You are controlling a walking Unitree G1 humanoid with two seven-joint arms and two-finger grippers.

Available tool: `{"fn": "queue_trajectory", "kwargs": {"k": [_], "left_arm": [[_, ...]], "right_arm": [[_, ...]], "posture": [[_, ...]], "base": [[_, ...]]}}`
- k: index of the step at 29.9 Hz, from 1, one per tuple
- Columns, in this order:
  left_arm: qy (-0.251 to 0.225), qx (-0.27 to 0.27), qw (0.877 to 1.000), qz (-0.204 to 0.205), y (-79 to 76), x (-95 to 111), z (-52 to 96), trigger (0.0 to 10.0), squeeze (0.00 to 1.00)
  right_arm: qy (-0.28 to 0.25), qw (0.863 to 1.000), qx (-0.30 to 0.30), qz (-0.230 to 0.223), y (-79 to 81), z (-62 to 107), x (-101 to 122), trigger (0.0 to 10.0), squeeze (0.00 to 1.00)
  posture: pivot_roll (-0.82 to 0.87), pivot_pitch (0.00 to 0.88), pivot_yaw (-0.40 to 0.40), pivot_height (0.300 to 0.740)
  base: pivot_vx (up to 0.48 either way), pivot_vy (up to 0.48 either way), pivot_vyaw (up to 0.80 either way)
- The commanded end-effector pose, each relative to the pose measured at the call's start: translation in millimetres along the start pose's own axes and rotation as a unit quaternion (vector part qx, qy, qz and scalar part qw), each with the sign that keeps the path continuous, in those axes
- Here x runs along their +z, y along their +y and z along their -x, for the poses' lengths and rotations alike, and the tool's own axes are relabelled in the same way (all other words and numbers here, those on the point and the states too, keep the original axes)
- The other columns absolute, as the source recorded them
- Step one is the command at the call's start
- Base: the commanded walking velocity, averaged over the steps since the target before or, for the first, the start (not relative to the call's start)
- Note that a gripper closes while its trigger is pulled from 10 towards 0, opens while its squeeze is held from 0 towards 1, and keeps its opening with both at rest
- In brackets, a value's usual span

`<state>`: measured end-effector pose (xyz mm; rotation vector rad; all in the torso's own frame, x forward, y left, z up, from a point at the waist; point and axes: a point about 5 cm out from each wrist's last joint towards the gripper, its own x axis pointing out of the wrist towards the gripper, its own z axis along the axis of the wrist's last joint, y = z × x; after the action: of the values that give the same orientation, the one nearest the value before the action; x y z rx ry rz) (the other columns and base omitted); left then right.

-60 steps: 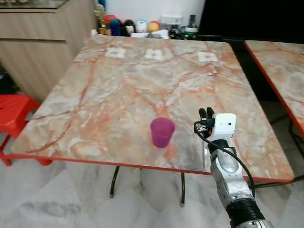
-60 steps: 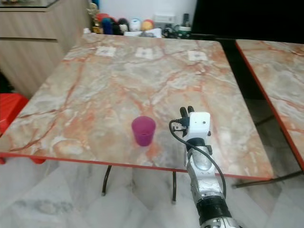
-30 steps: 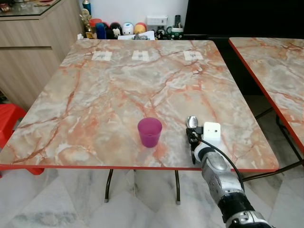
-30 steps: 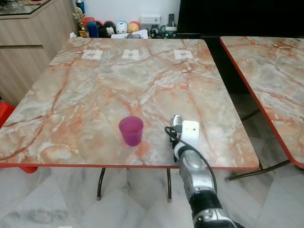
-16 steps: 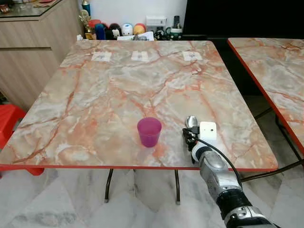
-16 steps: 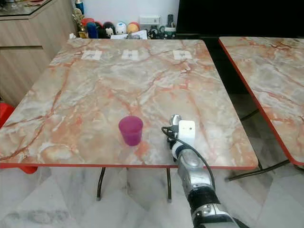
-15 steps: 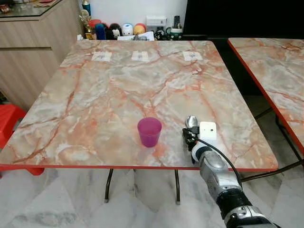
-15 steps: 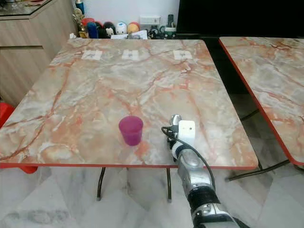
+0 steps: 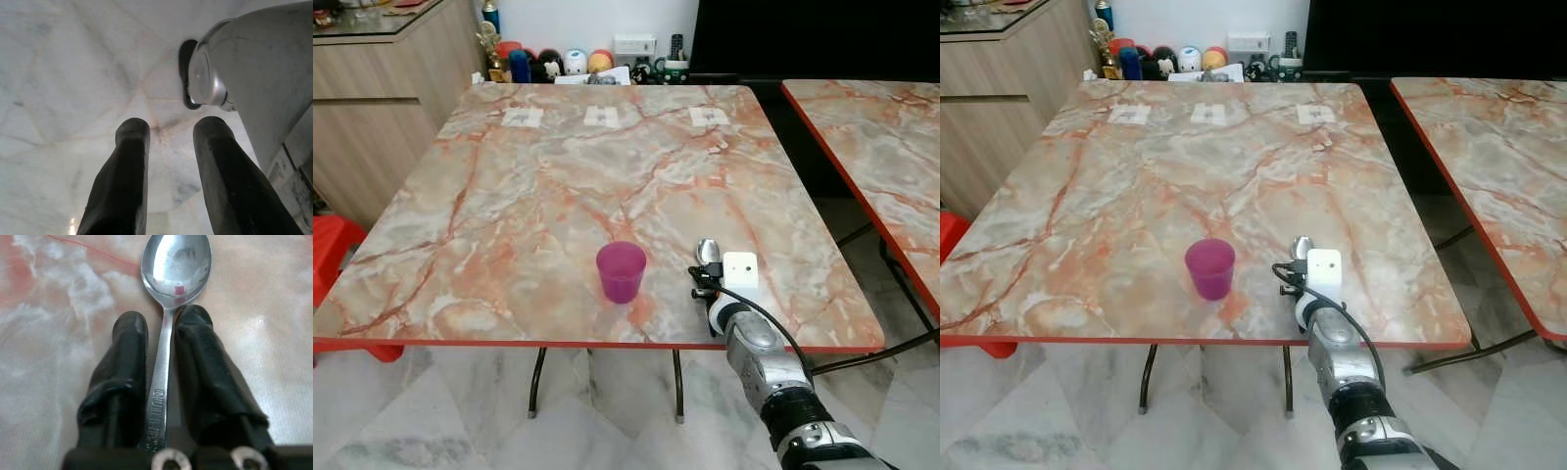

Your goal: Setting the table

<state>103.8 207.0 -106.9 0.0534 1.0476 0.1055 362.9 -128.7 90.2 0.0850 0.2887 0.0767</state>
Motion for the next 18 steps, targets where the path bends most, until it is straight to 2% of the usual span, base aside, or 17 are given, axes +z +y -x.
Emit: {"fn": "queue_trajectory", "kwargs": {"k": [1, 4, 5, 10, 11, 14, 18], "left_arm": [[0.011, -0.02, 1.0, -0.011, -20.3, -3, -0.4, 10.0, 0.0], [0.013, -0.026, 0.999, -0.015, -36.6, -4, 0.0, 10.0, 0.0], [0.014, -0.029, 0.999, -0.017, -46.7, -6, 1.0, 10.0, 0.0], [0.023, -0.036, 0.999, -0.02, -64.8, -15, 5.5, 10.0, 0.0], [0.024, -0.037, 0.999, -0.018, -63.3, -15, 5.3, 10.0, 0.0], [0.016, -0.024, 1.0, -0.013, -29.9, -3, -0.7, 10.0, 0.0], [0.01, -0.012, 1.0, -0.016, -25.3, -1, -1.3, 10.0, 0.0]], "right_arm": [[0.025, 1.0, 0.005, 0.002, 2.6, 0.7, -11, 0.4, 0.0], [0.025, 1.0, 0.004, 0.003, 2.2, 0.7, -11, 0.0, 0.0], [0.025, 1.0, 0.004, 0.003, 2.1, 0.8, -11, 0.0, 0.0], [0.026, 1.0, 0.005, 0.004, 2.8, 1.0, -12, 0.0, 0.0], [0.026, 1.0, 0.005, 0.004, 2.9, 1.0, -13, 0.0, 0.0], [0.025, 1.0, 0.004, 0.005, 3.1, 1.1, -13, 0.0, 0.0], [0.012, 1.0, -0.008, 0.003, -0.4, 1.8, -12, 0.0, 0.0]], "posture": [[0.04, 0.15, -0.033, 0.74], [0.04, 0.15, -0.033, 0.74], [0.04, 0.15, -0.032, 0.74], [0.04, 0.151, -0.031, 0.74], [0.04, 0.151, -0.031, 0.74], [0.04, 0.15, -0.029, 0.74], [0.04, 0.15, -0.029, 0.74]], "base": [[0.0, 0.0, 0.0], [0.0, 0.0, 0.0], [0.0, 0.0, 0.0], [0.0, 0.0, 0.0], [0.0, 0.0, 0.0], [0.0, 0.0, 0.0], [0.0, 0.0, 0.0]]}}
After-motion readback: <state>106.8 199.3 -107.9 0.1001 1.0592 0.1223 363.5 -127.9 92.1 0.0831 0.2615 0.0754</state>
